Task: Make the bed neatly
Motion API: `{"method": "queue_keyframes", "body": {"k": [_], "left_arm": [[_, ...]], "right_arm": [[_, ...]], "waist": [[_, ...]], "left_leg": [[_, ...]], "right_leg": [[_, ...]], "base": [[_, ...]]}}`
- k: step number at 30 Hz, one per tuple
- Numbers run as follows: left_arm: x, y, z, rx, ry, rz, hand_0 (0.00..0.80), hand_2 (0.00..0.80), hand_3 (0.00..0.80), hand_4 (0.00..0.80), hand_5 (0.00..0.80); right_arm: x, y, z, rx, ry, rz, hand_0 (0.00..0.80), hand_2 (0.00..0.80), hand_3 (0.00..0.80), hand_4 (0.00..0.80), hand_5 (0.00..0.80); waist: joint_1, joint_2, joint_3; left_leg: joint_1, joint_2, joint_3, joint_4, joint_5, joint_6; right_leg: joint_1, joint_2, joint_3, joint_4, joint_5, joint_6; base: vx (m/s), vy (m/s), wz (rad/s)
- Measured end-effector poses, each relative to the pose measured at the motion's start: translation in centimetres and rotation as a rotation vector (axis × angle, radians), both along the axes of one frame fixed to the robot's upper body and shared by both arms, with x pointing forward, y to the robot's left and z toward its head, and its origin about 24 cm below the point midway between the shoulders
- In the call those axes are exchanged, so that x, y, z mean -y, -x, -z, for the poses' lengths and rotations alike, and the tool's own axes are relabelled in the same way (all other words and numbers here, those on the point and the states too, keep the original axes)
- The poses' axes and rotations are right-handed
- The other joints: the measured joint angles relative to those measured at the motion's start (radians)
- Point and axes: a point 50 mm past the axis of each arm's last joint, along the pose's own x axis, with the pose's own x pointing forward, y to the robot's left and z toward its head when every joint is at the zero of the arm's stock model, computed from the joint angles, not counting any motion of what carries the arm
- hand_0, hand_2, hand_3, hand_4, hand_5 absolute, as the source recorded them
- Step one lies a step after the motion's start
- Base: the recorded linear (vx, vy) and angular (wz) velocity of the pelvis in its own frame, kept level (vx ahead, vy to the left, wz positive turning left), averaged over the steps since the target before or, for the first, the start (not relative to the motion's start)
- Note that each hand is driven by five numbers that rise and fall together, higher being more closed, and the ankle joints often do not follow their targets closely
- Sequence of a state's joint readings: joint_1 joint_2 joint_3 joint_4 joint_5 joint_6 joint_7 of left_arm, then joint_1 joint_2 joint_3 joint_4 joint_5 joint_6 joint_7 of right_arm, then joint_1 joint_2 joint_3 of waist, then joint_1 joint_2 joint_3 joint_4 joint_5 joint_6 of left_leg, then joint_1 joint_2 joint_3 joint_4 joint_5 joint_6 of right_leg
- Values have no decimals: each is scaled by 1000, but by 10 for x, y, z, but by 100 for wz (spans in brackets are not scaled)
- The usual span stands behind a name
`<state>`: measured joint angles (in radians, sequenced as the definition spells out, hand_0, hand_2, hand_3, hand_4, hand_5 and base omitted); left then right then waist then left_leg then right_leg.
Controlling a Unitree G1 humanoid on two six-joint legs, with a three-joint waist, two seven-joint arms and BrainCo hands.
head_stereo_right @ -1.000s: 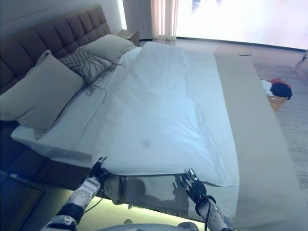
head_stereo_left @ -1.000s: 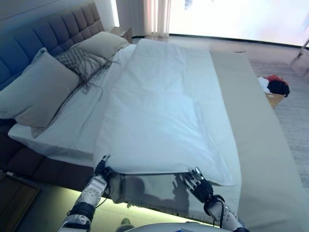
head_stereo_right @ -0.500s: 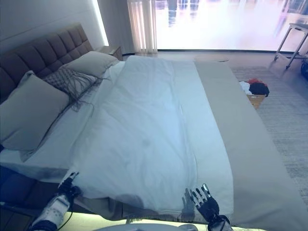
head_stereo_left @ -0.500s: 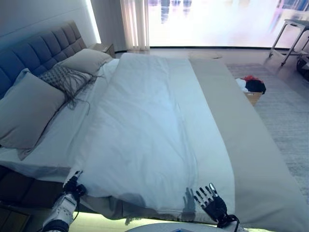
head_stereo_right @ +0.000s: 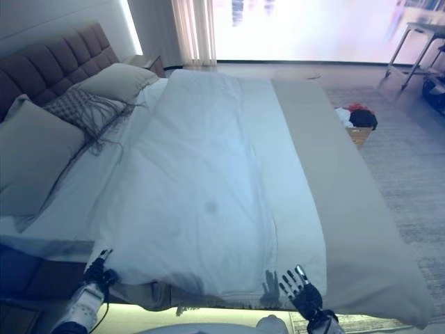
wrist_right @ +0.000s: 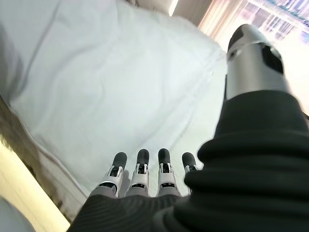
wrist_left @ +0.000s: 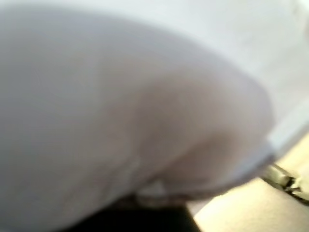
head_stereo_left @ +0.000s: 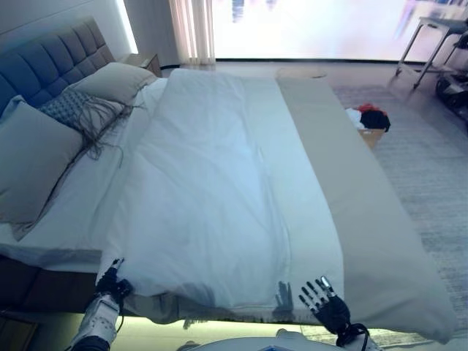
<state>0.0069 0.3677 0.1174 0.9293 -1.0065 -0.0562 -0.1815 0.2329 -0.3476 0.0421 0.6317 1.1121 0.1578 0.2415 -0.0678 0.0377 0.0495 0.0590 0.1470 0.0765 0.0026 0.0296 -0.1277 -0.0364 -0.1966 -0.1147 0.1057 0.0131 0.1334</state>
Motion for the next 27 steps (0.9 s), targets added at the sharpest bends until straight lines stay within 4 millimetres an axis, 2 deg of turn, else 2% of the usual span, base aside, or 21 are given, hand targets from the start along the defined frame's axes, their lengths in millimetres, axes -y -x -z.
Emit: {"method": "queue_keyframes", "body": {"k": [3, 4, 5, 6, 8, 9, 11, 12, 13, 14, 16, 20, 22, 23, 24, 25, 27], "left_arm": [[1, 2, 3, 2, 18, -12, 800, 800, 800, 800, 800], [1, 3, 4, 9, 19, -21, 800, 800, 800, 800, 800], [3, 2, 4, 19, 25, -22, 800, 800, 800, 800, 800], [5, 2, 5, 26, 29, -16, 800, 800, 800, 800, 800], [7, 5, 6, 30, 34, -11, 800, 800, 800, 800, 800], [9, 6, 8, 32, 40, -11, 800, 800, 800, 800, 800], [12, 16, 13, 8, 53, -16, 800, 800, 800, 800, 800], [11, 19, 14, 3, 51, -17, 800, 800, 800, 800, 800], [8, 20, 11, 10, 41, -15, 800, 800, 800, 800, 800], [6, 19, 9, 21, 32, -12, 800, 800, 800, 800, 800], [7, 13, 6, 34, 31, 3, 800, 800, 800, 800, 800], [19, 2, 4, 62, 57, 38, 800, 800, 800, 800, 800], [17, 1, 3, 61, 53, 37, 800, 800, 800, 800, 800], [15, 2, 3, 53, 49, 28, 800, 800, 800, 800, 800], [13, 3, 3, 49, 47, 18, 800, 800, 800, 800, 800], [11, 4, 2, 42, 42, 13, 800, 800, 800, 800, 800], [8, 4, 2, 39, 35, 5, 800, 800, 800, 800, 800]], "right_arm": [[11, -6, -5, 21, 18, 26, 0, 0, 0, 0, 0], [13, -6, -6, 20, 15, 27, 0, 0, 0, 0, 0], [14, -6, -6, 18, 13, 32, 0, 0, 0, 0, 0], [13, -6, -6, 22, 1, 38, 0, 0, 0, 0, 0], [17, -10, -9, 37, 8, 36, 0, 0, 0, 0, 0], [17, -8, -8, 30, 5, 33, 0, 0, 0, 0, 0], [11, -3, -3, 13, -28, 27, 0, 0, 0, 0, 0], [5, -2, -1, 11, -53, 22, 0, 0, 0, 0, 0], [-4, 0, 2, 13, -91, 19, 0, 0, 0, 0, 0], [-14, 2, 5, 9, -123, 8, 0, 0, 0, 0, 0], [-26, -3, 7, 16, -142, -52, 0, 0, 0, 0, 0], [-25, -20, 1, 61, -119, -68, 0, 0, 0, 0, 0], [-25, -27, -2, 87, -111, -59, 0, 0, 0, 0, 0], [-30, -29, -2, 91, -126, -58, 0, 0, 0, 0, 0], [-32, -30, -1, 93, -130, -56, 0, 0, 0, 0, 0], [-38, -28, 1, 86, -145, -56, 0, 0, 0, 0, 0], [-52, -23, 4, 74, -173, -94, 0, 0, 0, 0, 0]], "waist": [[-26, 24, 32], [-32, 20, 44], [-35, 21, 50], [-37, 23, 53], [-38, 43, 62], [-41, 44, 60], [-42, 36, 44], [-39, 49, 44], [-35, 41, 43], [-28, 25, 38], [-20, 14, 34], [5, 13, 40], [13, 0, 50], [21, -12, 52], [32, -15, 51], [35, -20, 50], [30, -4, 42]], "left_leg": [[0, 2, -2, 29, -22, -3], [-4, 1, -14, 50, -35, 2], [-15, -2, -36, 87, -53, 2], [-29, 3, -76, 135, -79, -2], [-37, 31, -112, 162, -110, -5], [-36, 28, -100, 162, -118, -75], [-34, -31, -80, 164, -133, -39], [-36, -34, -80, 160, -134, -29], [-37, -36, -79, 160, -133, -26], [-35, -39, -77, 161, -133, -26], [-45, -32, -78, 168, -136, -31], [-49, -30, -89, 196, -139, -36], [-36, -36, -74, 191, -140, -34], [-28, -46, -47, 185, -141, -30], [-22, -38, -38, 169, -141, -28], [-22, -45, -23, 163, -139, -24], [-19, -14, -22, 122, -125, -12]], "right_leg": [[-1, 1, 35, 28, -15, 0], [-2, -4, 55, 36, -20, -3], [-11, -14, 67, 52, -28, -2], [-29, -23, 82, 71, -33, 4], [-56, -49, 84, 123, -45, 25], [-77, -78, 100, 145, -56, 47], [-66, -125, 130, 105, -54, 52], [-53, -128, 137, 84, -49, 44], [-37, -130, 136, 83, -51, 38], [-21, -135, 133, 76, -45, 49], [-14, -136, 121, 65, -41, 72], [-3, -137, 113, 58, -39, 95], [-2, -148, 107, 55, -35, 92], [-9, -153, 89, 57, -23, 85], [-20, -157, 83, 69, -15, 72], [-26, -151, 73, 71, -3, 52], [-74, -106, 48, 126, 47, 49]], "base": [[53, 414, -3], [38, 524, -4], [45, 505, -18], [46, 552, -39], [47, 483, -41], [43, 346, -27], [7, 311, -21], [-54, 349, -8], [-67, 281, 6], [-79, 287, 9], [-64, 251, 16], [-39, 176, 11], [-132, 184, -16], [-180, 235, -35], [-164, 170, -42], [-175, 139, -41], [-127, 9, -26]]}}
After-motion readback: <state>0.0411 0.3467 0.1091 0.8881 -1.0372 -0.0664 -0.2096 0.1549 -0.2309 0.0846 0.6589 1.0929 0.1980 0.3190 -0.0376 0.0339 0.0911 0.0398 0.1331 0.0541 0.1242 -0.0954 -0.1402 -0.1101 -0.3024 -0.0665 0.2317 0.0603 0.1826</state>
